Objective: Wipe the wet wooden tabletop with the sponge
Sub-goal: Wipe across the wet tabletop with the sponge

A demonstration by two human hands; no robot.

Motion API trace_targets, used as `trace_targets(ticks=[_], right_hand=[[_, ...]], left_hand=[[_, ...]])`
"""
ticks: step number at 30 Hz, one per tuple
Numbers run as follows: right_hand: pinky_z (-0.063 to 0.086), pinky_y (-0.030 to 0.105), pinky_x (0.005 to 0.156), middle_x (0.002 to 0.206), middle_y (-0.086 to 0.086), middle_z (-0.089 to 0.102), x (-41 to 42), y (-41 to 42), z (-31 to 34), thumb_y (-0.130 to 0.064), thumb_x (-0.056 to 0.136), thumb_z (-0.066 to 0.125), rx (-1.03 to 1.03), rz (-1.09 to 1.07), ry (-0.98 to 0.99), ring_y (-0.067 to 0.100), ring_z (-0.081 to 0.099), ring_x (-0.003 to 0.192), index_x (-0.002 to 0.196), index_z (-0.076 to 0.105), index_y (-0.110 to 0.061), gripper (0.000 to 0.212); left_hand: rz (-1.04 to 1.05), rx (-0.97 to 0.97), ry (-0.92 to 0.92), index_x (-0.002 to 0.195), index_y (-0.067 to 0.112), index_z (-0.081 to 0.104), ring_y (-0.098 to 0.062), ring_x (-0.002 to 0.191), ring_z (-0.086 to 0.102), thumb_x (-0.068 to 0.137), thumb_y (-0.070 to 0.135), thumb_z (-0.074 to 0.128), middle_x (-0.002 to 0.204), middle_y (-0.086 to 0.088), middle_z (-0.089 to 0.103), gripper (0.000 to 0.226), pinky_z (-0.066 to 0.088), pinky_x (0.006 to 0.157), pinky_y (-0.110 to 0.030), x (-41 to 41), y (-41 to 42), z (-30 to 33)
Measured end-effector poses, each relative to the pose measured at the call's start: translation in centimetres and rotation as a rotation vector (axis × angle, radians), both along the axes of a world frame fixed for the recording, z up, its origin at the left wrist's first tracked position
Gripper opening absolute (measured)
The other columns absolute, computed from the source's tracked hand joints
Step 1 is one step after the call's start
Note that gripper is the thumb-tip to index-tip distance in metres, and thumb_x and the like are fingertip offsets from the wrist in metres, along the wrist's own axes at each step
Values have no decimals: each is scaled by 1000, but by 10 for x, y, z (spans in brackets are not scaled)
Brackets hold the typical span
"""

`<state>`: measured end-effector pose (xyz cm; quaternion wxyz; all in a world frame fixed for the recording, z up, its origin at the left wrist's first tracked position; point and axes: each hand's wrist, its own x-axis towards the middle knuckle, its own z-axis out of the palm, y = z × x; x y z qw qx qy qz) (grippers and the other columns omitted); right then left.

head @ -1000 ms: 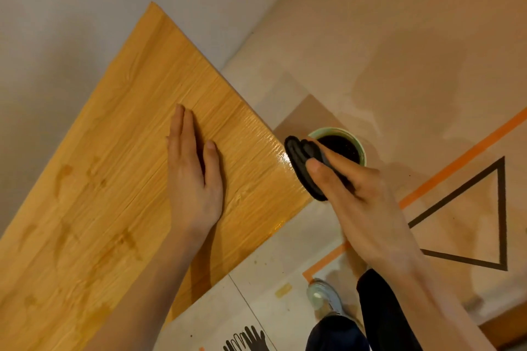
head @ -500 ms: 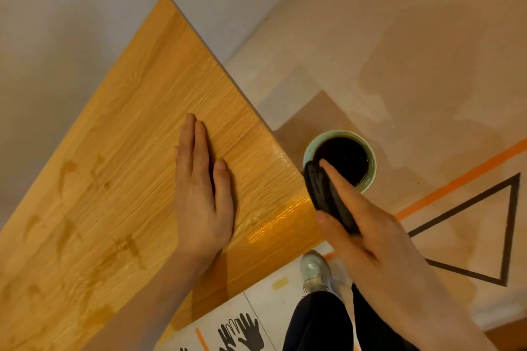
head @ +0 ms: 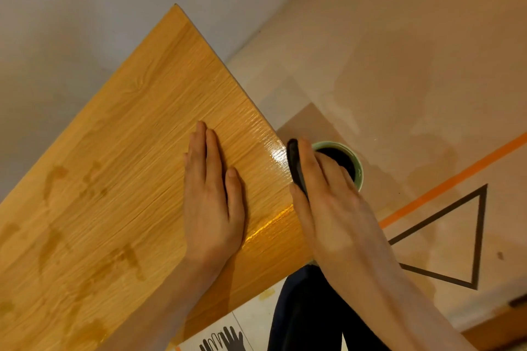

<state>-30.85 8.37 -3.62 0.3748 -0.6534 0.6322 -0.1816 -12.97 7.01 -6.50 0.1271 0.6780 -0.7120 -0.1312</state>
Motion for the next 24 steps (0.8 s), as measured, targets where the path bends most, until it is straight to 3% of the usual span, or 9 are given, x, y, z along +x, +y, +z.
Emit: trace_targets(ticks=[2, 4, 8, 10, 13, 16, 18, 21, 24], right_hand=[[50, 36, 98, 142, 11, 44, 1, 8, 2, -38, 101, 17, 0, 32, 67, 24, 48, 125, 151, 21, -9, 58], [45, 32, 99, 140, 10, 43, 12, -13, 0, -39, 100, 9, -5, 36, 87, 23, 47, 123, 152, 16, -10, 60], [42, 40, 97, 142, 18, 42, 50, -91, -1, -13, 103, 36, -76, -5, 48, 34, 46, 120, 143, 34, -1, 42], [40, 39, 98, 143, 15, 39, 61, -103, -3, -12, 102, 36, -89, -1, 65, 31, 42, 123, 149, 25, -6, 48], [43, 34, 97, 149, 9, 31, 58, -60, 0, -14, 97, 49, -5, -48, 209, 27, 39, 123, 153, 15, -13, 65], [52, 38, 86, 145, 13, 40, 46, -8, 5, -6, 91, 56, 25, -120, 312, 31, 47, 114, 144, 38, -7, 57], [56, 43, 78, 136, 19, 49, 46, -9, 3, 1, 85, 60, -5, -189, 283, 37, 52, 108, 142, 41, -2, 59], [50, 46, 92, 138, 21, 45, 67, -51, 1, -3, 90, 55, -53, -169, 251, 39, 48, 114, 147, 30, -2, 63], [32, 32, 107, 146, 12, 36, 82, -111, -2, -18, 101, 41, -15, -135, 84, 30, 39, 126, 152, 18, -10, 57]], left_hand=[[0, -7, -3, 159, 2, 17, -21, 157, 6, 107, 24, 28, 169, -8, 9, 58, 10, 128, -45, 0, -1, -1], [-3, -5, -10, 158, 1, 17, -23, 157, 6, 107, 24, 28, 169, -10, 8, 58, 7, 128, -43, -1, -2, 0], [-13, -3, -13, 157, 0, 16, -26, 157, 7, 107, 23, 27, 168, -12, 9, 57, 9, 128, -44, -4, -3, 4], [-19, -23, -17, 156, -2, 19, -28, 157, 11, 106, 22, 28, 167, -14, 13, 56, 13, 127, -47, -5, -3, 4], [-22, -40, 6, 155, -3, 21, -29, 156, 12, 106, 18, 31, 166, -15, 15, 55, 17, 126, -49, -4, -1, 3], [-36, -48, -2, 155, -5, 24, -29, 156, 12, 105, 15, 35, 166, -17, 17, 55, 19, 125, -50, -4, 0, 1], [-44, -65, -32, 154, -6, 26, -30, 156, 13, 104, 12, 38, 166, -19, 19, 55, 21, 125, -50, -3, -1, -1], [-31, -44, -19, 154, -5, 25, -28, 156, 13, 105, 14, 37, 166, -17, 18, 54, 20, 126, -48, -3, -1, 0], [-45, -15, 7, 156, -2, 21, -25, 157, 9, 106, 21, 32, 167, -13, 14, 56, 16, 127, -44, -2, 0, 4]])
